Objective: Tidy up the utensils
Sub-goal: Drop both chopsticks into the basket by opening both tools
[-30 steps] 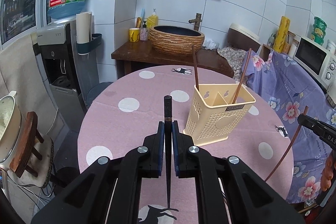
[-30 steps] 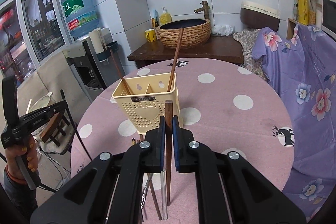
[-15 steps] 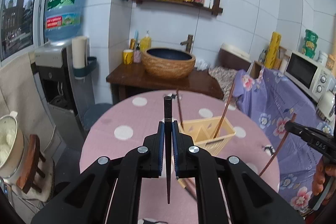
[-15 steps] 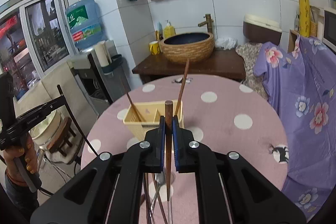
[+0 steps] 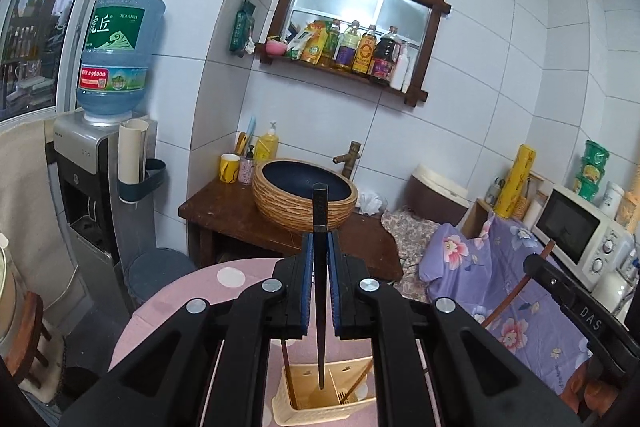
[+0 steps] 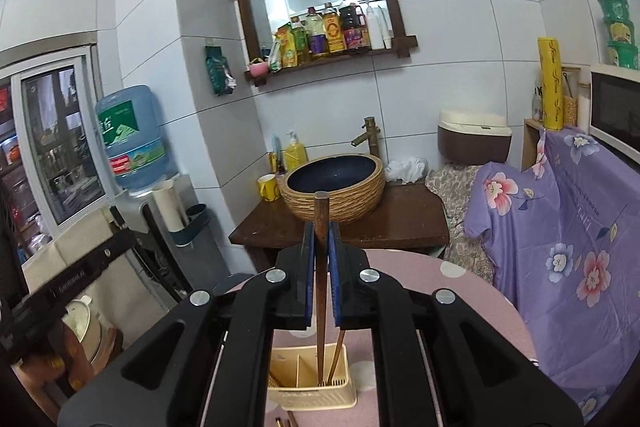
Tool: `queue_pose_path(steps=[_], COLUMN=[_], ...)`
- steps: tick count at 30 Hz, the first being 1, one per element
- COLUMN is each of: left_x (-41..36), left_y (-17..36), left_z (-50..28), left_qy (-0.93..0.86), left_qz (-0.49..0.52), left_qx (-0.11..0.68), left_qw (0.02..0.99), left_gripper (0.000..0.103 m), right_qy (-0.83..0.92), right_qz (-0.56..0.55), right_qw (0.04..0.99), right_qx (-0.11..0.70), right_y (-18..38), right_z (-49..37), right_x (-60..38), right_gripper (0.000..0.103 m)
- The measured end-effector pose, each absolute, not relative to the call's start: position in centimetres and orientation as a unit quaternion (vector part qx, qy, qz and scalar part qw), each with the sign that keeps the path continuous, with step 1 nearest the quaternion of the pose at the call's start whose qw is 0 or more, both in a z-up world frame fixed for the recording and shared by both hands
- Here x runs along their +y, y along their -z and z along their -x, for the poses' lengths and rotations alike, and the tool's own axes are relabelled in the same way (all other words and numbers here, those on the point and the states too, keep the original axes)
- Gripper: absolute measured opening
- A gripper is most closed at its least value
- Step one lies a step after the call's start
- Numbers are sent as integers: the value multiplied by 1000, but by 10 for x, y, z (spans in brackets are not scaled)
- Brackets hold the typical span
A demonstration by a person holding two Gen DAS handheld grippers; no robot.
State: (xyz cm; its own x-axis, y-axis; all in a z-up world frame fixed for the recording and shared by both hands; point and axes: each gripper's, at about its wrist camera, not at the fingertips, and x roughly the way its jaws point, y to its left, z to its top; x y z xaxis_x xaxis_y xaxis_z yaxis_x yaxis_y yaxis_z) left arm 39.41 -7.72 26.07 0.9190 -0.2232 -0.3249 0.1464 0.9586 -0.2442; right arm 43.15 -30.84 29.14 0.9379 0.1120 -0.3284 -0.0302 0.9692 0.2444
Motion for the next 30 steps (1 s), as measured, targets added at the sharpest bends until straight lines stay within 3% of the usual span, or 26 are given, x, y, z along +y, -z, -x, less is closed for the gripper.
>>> queue_pose_path(steps=[14,27,29,30], left_x=[-87,-88,-88,-87], left_y=[-157,-121,-122,-123], left_z=[-416,-418,-415,-413], left_qy=[79,72,72,72], left_qz=[88,73,70,68], left_qx=[240,276,274,272], left_qw=[963,956,957,957], left_gripper=[8,9,13,24], right_qy=[-20,-25,-25,-23], right_qz=[-126,-127,-132,-135], right_qw=[959,958,958,959], right_qx=[251,254,253,250], right_y=[-173,-154,-154,-153], right_z=[-479,-477,-474,-472], right_x=[-298,-294,-296,-298], right_gripper=[7,8,17,37])
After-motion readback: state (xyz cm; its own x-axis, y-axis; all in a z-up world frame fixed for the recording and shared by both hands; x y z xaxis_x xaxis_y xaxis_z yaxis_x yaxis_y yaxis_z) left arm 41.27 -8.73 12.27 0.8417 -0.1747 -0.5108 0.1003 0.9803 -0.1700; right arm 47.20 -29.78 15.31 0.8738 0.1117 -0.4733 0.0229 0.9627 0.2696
